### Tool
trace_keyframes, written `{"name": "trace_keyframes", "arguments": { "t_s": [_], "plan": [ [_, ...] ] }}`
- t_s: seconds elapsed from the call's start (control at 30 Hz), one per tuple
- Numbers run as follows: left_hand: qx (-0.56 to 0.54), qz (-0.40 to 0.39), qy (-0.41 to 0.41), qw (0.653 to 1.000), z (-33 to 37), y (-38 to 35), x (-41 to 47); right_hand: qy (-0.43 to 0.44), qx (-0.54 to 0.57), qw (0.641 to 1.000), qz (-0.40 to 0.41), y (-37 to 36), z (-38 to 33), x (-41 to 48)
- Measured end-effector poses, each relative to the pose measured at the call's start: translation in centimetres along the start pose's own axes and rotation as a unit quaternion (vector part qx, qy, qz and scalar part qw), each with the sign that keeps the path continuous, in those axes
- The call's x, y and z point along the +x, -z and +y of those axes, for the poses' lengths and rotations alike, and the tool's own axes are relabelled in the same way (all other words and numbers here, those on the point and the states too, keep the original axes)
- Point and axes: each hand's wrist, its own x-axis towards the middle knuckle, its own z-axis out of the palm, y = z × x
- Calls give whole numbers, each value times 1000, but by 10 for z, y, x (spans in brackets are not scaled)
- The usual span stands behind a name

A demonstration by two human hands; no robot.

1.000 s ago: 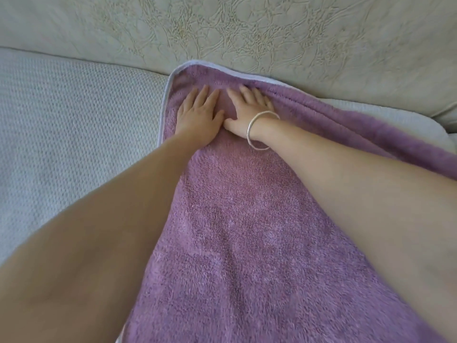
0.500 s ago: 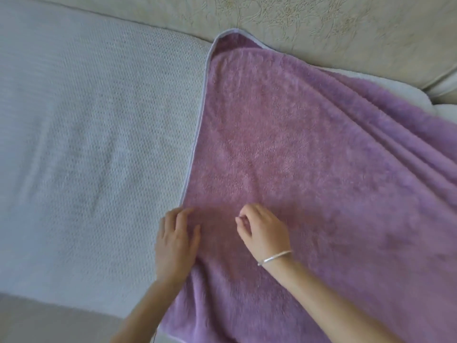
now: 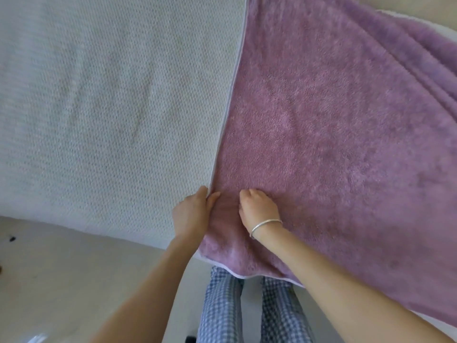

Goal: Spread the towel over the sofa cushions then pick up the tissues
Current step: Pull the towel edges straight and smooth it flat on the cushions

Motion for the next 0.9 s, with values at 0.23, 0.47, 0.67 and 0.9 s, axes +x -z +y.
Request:
{"name": "trace_keyframes", "arguments": {
  "t_s": [0.23, 0.47, 0.67, 0.9],
  "plan": [
    [-34, -1, -11, 999, -17, 2, -6, 12, 54, 998, 27, -3, -4, -15],
    [39, -54, -57, 996, -35, 4, -33, 21, -24, 999, -14, -30, -10, -59],
    [51, -22, -36, 998, -51, 6, -38, 7, -2, 1000, 3, -39, -28, -52],
    [13, 132, -130, 983, -7, 15, -41, 16, 63, 997, 45, -11, 8, -62]
  ]
}}
